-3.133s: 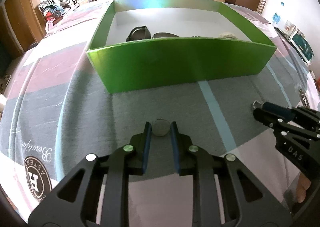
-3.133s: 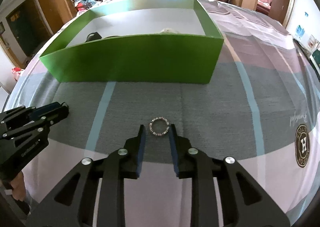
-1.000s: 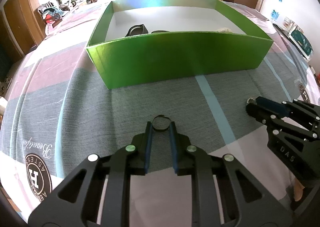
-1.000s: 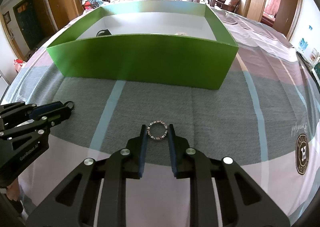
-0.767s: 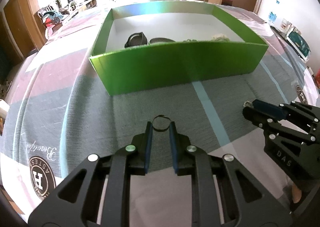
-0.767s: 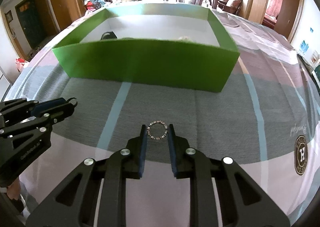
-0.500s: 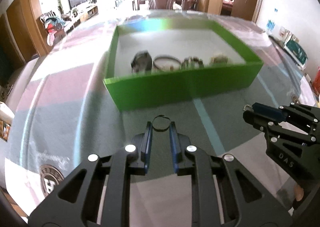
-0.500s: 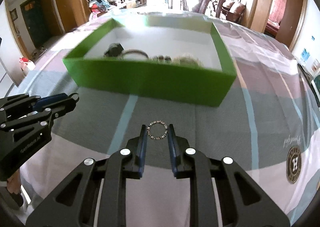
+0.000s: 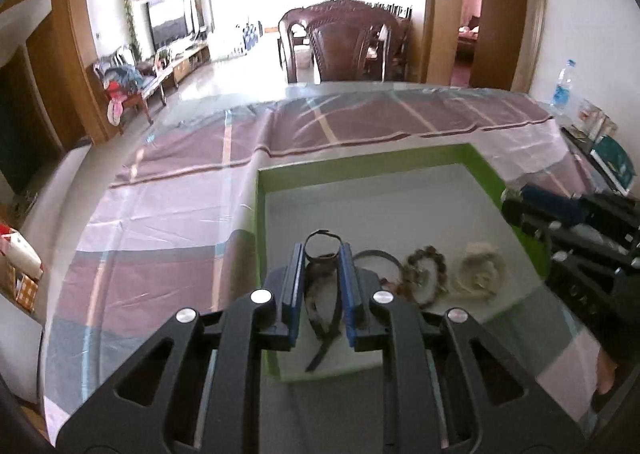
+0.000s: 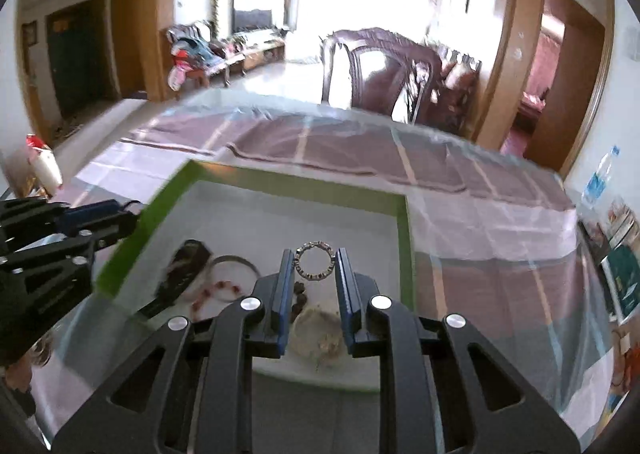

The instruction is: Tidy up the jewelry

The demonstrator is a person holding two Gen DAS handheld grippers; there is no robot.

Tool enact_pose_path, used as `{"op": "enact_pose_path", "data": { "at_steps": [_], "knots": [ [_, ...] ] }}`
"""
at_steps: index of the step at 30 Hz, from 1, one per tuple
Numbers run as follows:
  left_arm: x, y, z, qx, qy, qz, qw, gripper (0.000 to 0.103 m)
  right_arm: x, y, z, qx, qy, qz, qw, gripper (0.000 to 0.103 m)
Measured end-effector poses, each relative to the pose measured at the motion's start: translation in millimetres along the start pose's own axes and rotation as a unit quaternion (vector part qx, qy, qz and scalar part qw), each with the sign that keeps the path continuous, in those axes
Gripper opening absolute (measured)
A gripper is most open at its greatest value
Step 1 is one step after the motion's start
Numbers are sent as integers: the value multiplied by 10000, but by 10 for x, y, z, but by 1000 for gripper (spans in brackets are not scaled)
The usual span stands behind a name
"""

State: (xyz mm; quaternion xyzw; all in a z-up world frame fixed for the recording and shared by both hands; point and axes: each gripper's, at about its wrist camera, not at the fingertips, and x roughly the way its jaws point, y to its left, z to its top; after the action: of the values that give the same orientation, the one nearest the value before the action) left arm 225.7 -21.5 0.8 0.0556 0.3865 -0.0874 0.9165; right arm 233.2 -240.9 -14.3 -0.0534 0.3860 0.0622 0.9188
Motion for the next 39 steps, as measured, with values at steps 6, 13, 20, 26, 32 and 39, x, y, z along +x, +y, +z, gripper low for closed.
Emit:
{"op": "enact_pose_path", "data": {
  "at_steps": [6,13,20,26,32,39],
  "knots": [
    [444,21,-42,-95,297,5,9995,17,560,-55,-141,218,604,16,9979,21],
    [621,3,-110,-71,441,-29,9990,17,622,-76,-189,266,640,20,9976,21],
    [625,-3,-111,-97,397,-51,9992,18,579,-43,-182,221,585,3,9980,21],
    [480,-4,-76,-108,126,33,9999,45,269,-21,-146,161,262,-58,9995,36],
    [-91,-94,-158,25,-350,194,9992,63,-328,30,-254,57,-182,-106,9998,79],
    [-715,-140,-530,-46,-845,244,9961,84,-907,72,-594,135,-678,-327,9971,96]
  ]
}}
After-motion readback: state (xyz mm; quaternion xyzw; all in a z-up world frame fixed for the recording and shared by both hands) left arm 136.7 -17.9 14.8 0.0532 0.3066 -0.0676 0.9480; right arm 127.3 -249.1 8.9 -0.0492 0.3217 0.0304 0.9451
